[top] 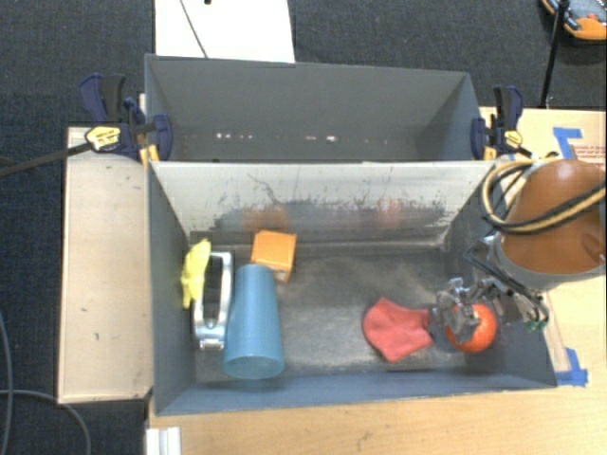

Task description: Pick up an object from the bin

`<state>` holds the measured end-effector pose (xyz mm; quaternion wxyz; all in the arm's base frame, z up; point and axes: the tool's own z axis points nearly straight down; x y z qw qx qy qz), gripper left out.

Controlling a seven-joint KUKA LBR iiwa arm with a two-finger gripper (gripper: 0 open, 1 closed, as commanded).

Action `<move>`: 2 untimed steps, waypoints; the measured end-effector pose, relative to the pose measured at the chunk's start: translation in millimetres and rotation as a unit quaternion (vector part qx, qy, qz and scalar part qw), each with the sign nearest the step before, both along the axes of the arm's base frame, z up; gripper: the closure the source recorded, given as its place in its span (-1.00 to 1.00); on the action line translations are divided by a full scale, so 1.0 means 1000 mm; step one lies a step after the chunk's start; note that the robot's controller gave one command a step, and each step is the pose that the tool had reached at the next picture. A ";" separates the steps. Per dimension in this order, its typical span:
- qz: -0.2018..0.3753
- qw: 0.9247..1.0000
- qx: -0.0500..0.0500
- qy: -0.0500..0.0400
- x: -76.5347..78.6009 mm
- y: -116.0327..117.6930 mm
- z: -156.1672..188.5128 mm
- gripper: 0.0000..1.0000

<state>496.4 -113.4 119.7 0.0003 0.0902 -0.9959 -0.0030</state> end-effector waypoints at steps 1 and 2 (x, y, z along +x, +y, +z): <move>0.020 1.000 -0.002 0.000 -0.004 -0.021 0.076 1.00; 0.039 0.999 -0.003 -0.001 0.029 -0.034 0.048 -1.00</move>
Offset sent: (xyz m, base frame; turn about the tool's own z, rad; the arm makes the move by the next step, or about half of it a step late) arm 0.0275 -0.0344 0.0495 -0.0829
